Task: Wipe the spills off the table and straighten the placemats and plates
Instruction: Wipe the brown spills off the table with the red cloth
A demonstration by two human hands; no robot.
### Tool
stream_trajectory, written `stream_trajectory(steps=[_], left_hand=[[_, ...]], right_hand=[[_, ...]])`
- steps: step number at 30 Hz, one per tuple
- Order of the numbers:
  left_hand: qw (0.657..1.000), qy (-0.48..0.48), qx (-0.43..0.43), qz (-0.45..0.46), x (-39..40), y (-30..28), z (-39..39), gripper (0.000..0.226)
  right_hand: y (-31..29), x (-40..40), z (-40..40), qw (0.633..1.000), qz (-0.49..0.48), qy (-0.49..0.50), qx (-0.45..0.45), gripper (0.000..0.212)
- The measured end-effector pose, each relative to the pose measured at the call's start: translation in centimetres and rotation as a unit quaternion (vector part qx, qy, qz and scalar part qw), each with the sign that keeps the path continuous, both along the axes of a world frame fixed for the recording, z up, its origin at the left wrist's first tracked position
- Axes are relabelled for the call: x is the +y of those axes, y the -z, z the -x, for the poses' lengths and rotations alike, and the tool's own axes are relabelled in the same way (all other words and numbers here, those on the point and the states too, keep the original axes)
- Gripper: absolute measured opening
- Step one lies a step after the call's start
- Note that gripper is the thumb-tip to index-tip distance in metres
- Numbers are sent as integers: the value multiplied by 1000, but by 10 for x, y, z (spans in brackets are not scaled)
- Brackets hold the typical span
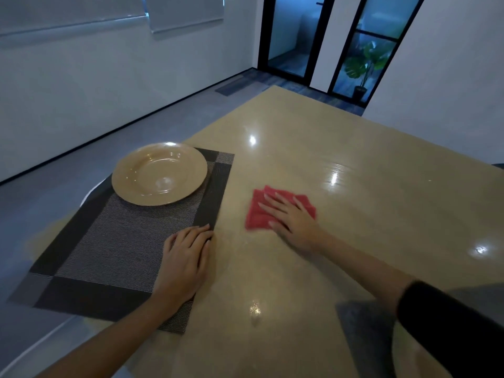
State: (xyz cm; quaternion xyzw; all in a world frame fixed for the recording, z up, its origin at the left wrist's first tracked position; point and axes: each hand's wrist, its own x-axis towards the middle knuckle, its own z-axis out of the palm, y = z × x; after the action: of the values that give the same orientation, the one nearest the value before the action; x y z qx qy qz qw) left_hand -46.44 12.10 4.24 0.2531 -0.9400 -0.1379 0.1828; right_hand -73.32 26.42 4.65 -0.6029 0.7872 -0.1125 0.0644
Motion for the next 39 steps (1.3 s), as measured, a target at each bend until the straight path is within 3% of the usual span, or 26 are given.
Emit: stream_trajectory(steps=[3,5,8,12,18,24,28,30,36,39], left_hand=[[1000,0,2,-1,0,-2,1,40],[1000,3,3,1,1,-1,0,41],[1000,1,8,2,1,-1,0,40],[1000,-10,8,8,1,-2,0,39],[1000,-18,7,15,-1,-1,-2,39],[999,-25,24,16,3,-4,-3,42],[999,-20,46,-8,4,-8,-4,49],[998,-16,55,-13,5,-10,-5,50],[997,-13,67,-17,7,-14,-7,48],[997,-13,70,-9,8,-14,-8,48]], right_hand=[[-1,60,16,999,-4,-32,0,51],[-4,71,46,999,-20,26,10,57],[-5,37,78,988,-19,154,22,68],[0,-35,67,964,-32,262,21,54],[-2,-68,-21,987,-8,161,7,51],[0,7,-123,999,17,35,-2,52],[0,61,-130,998,-13,-59,-16,48],[-2,60,-108,999,-13,-46,-9,50],[-3,-24,-51,990,-17,142,4,48],[-2,-41,-70,989,-20,148,9,49]])
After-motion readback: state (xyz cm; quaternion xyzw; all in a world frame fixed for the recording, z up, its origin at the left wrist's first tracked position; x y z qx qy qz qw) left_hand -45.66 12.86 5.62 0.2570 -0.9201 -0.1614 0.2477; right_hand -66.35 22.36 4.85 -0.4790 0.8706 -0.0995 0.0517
